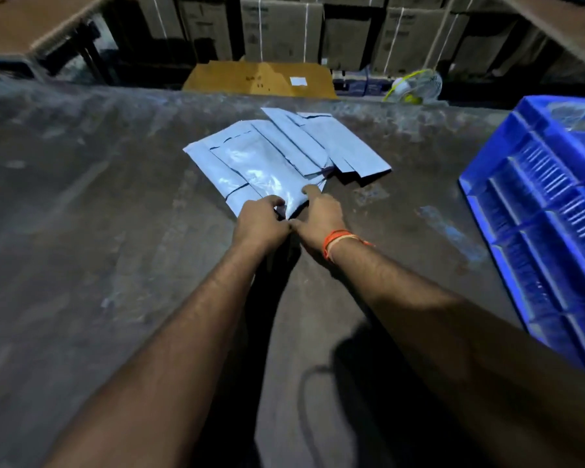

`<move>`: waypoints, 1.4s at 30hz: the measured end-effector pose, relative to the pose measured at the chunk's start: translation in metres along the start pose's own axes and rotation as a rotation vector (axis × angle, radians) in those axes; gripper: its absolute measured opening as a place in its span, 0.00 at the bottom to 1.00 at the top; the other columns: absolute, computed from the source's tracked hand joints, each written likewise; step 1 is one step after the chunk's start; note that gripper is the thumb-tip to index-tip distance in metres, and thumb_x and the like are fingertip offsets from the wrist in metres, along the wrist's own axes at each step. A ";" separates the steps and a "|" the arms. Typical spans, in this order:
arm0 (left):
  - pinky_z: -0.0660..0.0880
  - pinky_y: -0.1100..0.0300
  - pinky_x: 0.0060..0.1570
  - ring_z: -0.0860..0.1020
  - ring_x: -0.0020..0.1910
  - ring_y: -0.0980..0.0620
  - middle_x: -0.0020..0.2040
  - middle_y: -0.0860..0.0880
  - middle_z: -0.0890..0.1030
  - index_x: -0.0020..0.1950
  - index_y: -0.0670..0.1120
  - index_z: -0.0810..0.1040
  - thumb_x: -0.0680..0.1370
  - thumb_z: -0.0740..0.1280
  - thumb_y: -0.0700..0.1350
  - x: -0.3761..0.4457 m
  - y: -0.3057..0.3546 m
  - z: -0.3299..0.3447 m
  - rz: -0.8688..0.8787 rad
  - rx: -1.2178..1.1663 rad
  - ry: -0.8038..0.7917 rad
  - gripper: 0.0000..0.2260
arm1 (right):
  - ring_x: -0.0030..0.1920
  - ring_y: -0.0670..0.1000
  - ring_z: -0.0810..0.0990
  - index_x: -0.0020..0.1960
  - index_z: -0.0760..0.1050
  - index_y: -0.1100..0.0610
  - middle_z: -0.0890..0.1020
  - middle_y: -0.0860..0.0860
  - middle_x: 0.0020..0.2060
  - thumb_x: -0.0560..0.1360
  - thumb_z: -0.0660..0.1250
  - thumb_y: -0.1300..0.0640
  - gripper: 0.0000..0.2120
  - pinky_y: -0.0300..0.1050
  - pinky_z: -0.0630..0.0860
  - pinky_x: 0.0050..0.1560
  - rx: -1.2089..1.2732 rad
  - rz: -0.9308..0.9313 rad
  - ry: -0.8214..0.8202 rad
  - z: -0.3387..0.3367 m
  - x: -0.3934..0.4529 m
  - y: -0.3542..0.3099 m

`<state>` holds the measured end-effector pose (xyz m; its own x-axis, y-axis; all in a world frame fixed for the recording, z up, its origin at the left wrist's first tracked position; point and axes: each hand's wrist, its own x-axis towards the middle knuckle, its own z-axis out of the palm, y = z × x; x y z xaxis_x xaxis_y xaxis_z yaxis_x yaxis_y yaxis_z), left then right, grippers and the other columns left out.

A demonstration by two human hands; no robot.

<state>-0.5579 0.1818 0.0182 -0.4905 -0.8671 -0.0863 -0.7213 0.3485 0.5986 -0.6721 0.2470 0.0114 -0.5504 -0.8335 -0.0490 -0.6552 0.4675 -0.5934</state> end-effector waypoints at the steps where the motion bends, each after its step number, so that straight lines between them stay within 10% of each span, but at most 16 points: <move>1: 0.68 0.63 0.44 0.80 0.52 0.48 0.51 0.51 0.83 0.57 0.54 0.81 0.71 0.68 0.41 0.005 -0.004 0.001 -0.016 -0.014 0.013 0.16 | 0.56 0.63 0.77 0.70 0.67 0.55 0.74 0.61 0.57 0.67 0.75 0.51 0.34 0.49 0.75 0.55 0.017 0.023 0.004 0.010 0.004 -0.001; 8: 0.80 0.51 0.51 0.81 0.49 0.44 0.50 0.48 0.83 0.57 0.55 0.80 0.71 0.64 0.44 0.015 -0.019 0.007 0.030 -0.022 -0.007 0.16 | 0.66 0.62 0.65 0.77 0.60 0.47 0.57 0.57 0.74 0.73 0.69 0.51 0.35 0.52 0.72 0.61 -0.288 -0.092 0.124 0.037 0.028 -0.001; 15: 0.76 0.49 0.54 0.74 0.57 0.44 0.60 0.49 0.72 0.61 0.57 0.75 0.73 0.71 0.43 -0.010 -0.017 0.016 0.094 -0.012 0.323 0.19 | 0.52 0.62 0.77 0.64 0.74 0.56 0.78 0.58 0.56 0.70 0.65 0.59 0.22 0.51 0.76 0.48 -0.337 -0.241 0.164 0.010 0.004 0.013; 22: 0.67 0.41 0.68 0.60 0.74 0.40 0.75 0.45 0.62 0.65 0.57 0.77 0.68 0.77 0.44 -0.054 -0.002 -0.006 0.042 0.112 0.495 0.26 | 0.44 0.51 0.75 0.50 0.83 0.53 0.83 0.48 0.42 0.69 0.61 0.56 0.15 0.43 0.69 0.47 0.135 -0.301 0.320 -0.049 -0.063 0.072; 30: 0.78 0.54 0.45 0.80 0.38 0.54 0.39 0.54 0.83 0.42 0.51 0.77 0.74 0.72 0.45 -0.118 0.012 0.013 -0.037 -0.423 0.129 0.05 | 0.37 0.48 0.75 0.44 0.82 0.55 0.80 0.47 0.35 0.70 0.61 0.54 0.12 0.46 0.71 0.42 0.724 0.078 0.166 -0.071 -0.117 0.154; 42: 0.80 0.51 0.54 0.83 0.48 0.46 0.44 0.49 0.84 0.42 0.53 0.78 0.77 0.71 0.37 -0.158 0.001 0.058 -0.183 -0.385 0.203 0.10 | 0.42 0.46 0.82 0.46 0.83 0.51 0.85 0.45 0.40 0.77 0.66 0.59 0.08 0.49 0.78 0.49 0.474 0.058 0.111 -0.080 -0.193 0.203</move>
<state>-0.5094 0.3396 -0.0142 -0.2387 -0.9675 -0.0837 -0.5341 0.0588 0.8433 -0.7403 0.5262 -0.0358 -0.6474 -0.7618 -0.0221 -0.3284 0.3050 -0.8939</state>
